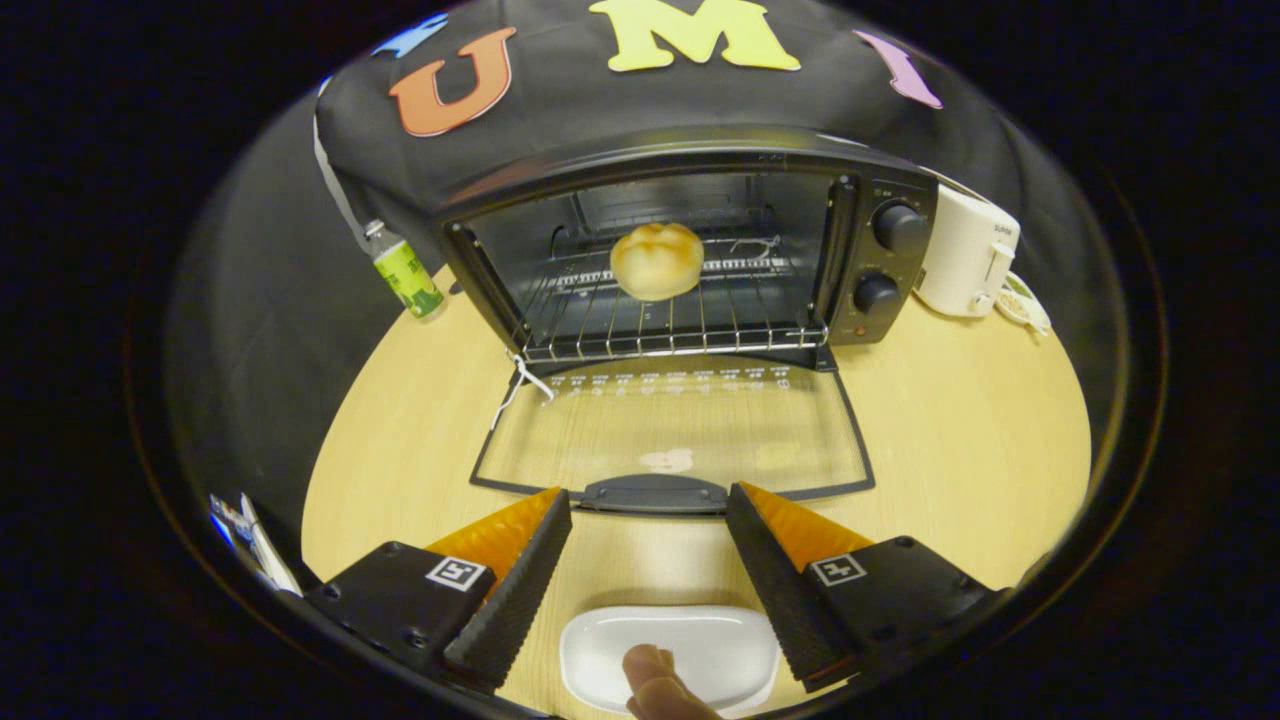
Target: Open the toaster oven, put the food inside, and close the toaster oven door.
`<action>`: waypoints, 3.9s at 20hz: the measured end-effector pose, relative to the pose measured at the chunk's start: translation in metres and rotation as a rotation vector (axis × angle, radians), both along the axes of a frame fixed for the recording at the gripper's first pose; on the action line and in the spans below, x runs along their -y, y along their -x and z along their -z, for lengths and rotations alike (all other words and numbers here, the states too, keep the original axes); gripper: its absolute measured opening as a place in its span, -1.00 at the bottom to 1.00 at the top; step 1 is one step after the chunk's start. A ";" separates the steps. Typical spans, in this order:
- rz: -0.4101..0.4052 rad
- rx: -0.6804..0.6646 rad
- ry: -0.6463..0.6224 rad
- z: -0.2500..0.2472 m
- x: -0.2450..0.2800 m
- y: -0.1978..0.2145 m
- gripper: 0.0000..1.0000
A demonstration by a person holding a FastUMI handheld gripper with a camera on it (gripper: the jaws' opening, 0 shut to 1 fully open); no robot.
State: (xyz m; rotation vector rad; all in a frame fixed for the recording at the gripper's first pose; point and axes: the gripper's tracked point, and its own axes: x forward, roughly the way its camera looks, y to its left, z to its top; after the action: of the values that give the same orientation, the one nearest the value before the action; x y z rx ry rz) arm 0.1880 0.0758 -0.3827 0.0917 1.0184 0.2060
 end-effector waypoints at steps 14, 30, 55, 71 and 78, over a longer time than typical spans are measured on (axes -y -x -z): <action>0.064 -0.109 0.031 0.037 -0.017 0.011 1.00; 0.117 0.066 0.077 -0.016 -0.014 -0.009 1.00; 0.204 0.631 0.060 -0.106 -0.027 -0.098 1.00; 0.154 0.676 0.113 -0.187 0.001 -0.027 1.00; 0.071 0.725 0.116 -0.235 -0.026 0.031 1.00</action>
State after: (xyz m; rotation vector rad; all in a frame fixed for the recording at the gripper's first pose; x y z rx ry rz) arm 0.1566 0.1016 -0.1482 -0.0527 0.3027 0.0998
